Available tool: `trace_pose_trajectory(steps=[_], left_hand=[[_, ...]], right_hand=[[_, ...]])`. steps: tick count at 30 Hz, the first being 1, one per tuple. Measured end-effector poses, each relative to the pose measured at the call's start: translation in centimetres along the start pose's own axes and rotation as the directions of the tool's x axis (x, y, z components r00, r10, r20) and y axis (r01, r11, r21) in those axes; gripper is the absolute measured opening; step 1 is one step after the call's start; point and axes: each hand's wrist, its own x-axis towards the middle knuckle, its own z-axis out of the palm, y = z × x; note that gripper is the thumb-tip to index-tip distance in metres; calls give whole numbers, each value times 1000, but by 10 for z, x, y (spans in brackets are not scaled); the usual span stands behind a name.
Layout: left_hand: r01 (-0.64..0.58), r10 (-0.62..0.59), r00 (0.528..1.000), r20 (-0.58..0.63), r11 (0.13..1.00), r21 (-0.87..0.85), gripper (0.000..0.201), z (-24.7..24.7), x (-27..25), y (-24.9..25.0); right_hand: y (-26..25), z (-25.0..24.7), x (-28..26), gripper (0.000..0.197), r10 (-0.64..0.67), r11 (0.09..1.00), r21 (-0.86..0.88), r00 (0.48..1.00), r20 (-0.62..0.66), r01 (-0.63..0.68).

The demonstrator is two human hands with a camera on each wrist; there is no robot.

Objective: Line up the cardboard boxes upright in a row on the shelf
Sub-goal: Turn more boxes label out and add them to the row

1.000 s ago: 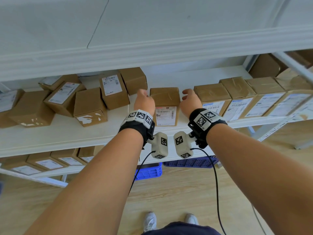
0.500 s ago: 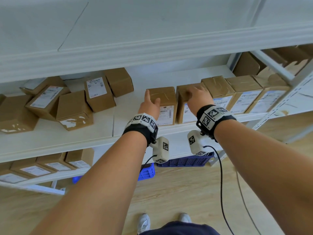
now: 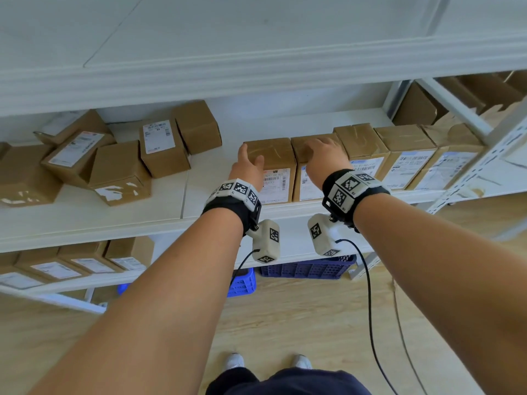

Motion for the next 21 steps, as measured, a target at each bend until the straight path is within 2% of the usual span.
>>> trace_pose_trajectory(steps=[2, 5, 9, 12, 16, 21], left_hand=[[-26, 26, 1000, 6, 1000, 9, 56, -2, 1, -2], [-30, 30, 1000, 3, 997, 65, 57, -19, 5, -13], [-3, 5, 1000, -13, 984, 177, 57, -56, 17, -38], [-2, 8, 1000, -21, 965, 264, 56, -90, 25, -64], [-71, 83, 996, -15, 918, 390, 54, -132, 43, -102], [-179, 194, 981, 19, 856, 485, 42, -169, 69, -127]], right_hand=[[-10, -2, 1, 53, 4, 1000, 16, 1000, -20, -3], [-38, 6, 4, 46, -57, 996, 59, 996, -64, 61], [-83, 27, 6, 50, -98, 990, 97, 991, -94, 107], [-120, 51, 6, 44, -114, 986, 110, 986, -119, 128], [-167, 89, 5, 41, -117, 984, 124, 986, -114, 131], [-204, 125, 12, 43, -97, 991, 87, 993, -63, 103]])
